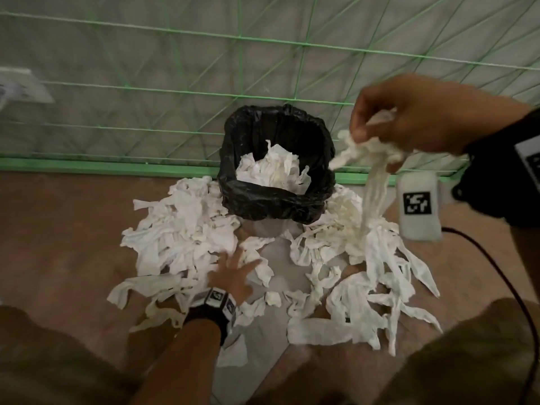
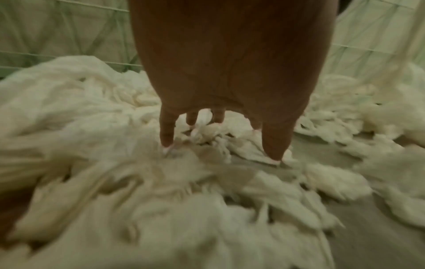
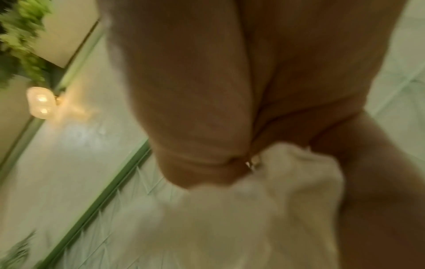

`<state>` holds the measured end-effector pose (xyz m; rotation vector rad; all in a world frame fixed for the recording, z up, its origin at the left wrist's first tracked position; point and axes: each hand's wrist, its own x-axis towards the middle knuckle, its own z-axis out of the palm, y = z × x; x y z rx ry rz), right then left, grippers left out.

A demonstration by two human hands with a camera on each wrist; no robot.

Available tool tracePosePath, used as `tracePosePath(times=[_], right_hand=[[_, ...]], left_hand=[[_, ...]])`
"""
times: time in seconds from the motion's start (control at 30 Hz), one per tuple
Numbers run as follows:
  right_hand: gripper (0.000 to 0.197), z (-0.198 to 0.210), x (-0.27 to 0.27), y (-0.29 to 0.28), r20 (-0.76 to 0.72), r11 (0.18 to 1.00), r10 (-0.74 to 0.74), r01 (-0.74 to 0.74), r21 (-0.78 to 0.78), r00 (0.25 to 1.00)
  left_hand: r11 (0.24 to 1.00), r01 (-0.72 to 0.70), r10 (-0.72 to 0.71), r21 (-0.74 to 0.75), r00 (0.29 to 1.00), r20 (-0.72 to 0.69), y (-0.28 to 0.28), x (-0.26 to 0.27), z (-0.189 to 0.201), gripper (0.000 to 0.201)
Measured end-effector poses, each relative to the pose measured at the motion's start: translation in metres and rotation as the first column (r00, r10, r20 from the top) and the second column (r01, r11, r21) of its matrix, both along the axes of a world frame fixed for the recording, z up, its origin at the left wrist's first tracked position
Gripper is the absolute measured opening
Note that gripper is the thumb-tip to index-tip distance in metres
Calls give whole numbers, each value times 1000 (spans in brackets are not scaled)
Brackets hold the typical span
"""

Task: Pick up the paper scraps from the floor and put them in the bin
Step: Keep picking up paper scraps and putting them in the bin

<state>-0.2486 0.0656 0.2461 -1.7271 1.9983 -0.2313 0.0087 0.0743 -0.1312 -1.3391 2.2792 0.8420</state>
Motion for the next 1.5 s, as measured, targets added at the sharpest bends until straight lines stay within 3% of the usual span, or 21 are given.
tracePosePath(times=[0.07,0.17,0.27,0.37,0.43,0.5,0.63,0.7,0.77,0.83,0.93,1.07,1.13,1.2,1.27,1.3,1.37,1.47,1.5], right_hand=[[5,12,3,-8,-48,994,-11,6,-113,999],[6,18,11,-21,-95,933,-50,12,-360,994],[15,17,21,-35,-38,838,-110,72,-541,993],[25,11,28,-51,-47,768,-165,99,-633,985],[25,2,35,-63,-49,737,-187,108,-667,981],[19,-11,39,-76,4,697,-194,140,-703,981],[19,-46,43,-94,84,643,-265,241,-727,961],[20,-70,44,-96,83,707,-265,253,-660,961],[22,-96,45,-94,66,886,-184,194,-421,981],[28,-116,43,-89,49,972,-115,123,-200,992],[20,-129,36,-81,147,943,-209,239,-233,967],[23,-140,17,-64,221,856,-382,434,-281,897],[25,-149,7,-53,228,827,-451,500,-257,863],[29,-157,3,-41,228,829,-484,526,-190,845],[37,-163,2,-30,256,833,-503,542,-110,825],[41,-165,2,-25,272,834,-509,546,-80,817],[44,-167,4,-15,294,829,-523,558,-44,800],[46,-166,4,-4,348,816,-536,577,-20,769],[48,-166,3,0,359,810,-547,586,1,756]], left_hand=[[996,60,-57,-62,997,50,11,-6,-5,64],[965,73,-60,-253,997,58,16,-16,1,38],[943,-15,11,-332,1000,-15,15,-17,8,28],[951,-185,144,-250,974,-173,9,-8,10,59],[945,-302,257,-129,925,-280,2,0,17,67],[928,-362,313,-88,887,-340,-9,10,30,57],[862,-484,398,-152,831,-389,-31,35,68,24],[799,-586,505,-133,775,-381,-42,42,91,15],[761,-643,568,-91,727,-387,-57,49,114,13],[767,-641,570,-23,697,-435,-73,55,128,12],[813,-579,522,63,676,-521,-90,62,149,15],[828,-548,396,-121,723,-566,-109,51,201,7],[809,-510,273,-292,766,-582,-112,34,231,31],[778,-513,201,-363,750,-630,-113,11,263,49],[773,-517,157,-368,717,-679,-119,-15,286,46],[779,-478,108,-405,739,-665,-121,-28,295,40],[801,-448,54,-398,715,-697,-130,-53,302,34],[880,-394,63,-264,650,-757,-143,-79,295,33],[905,-339,43,-256,672,-739,-146,-85,289,34]])
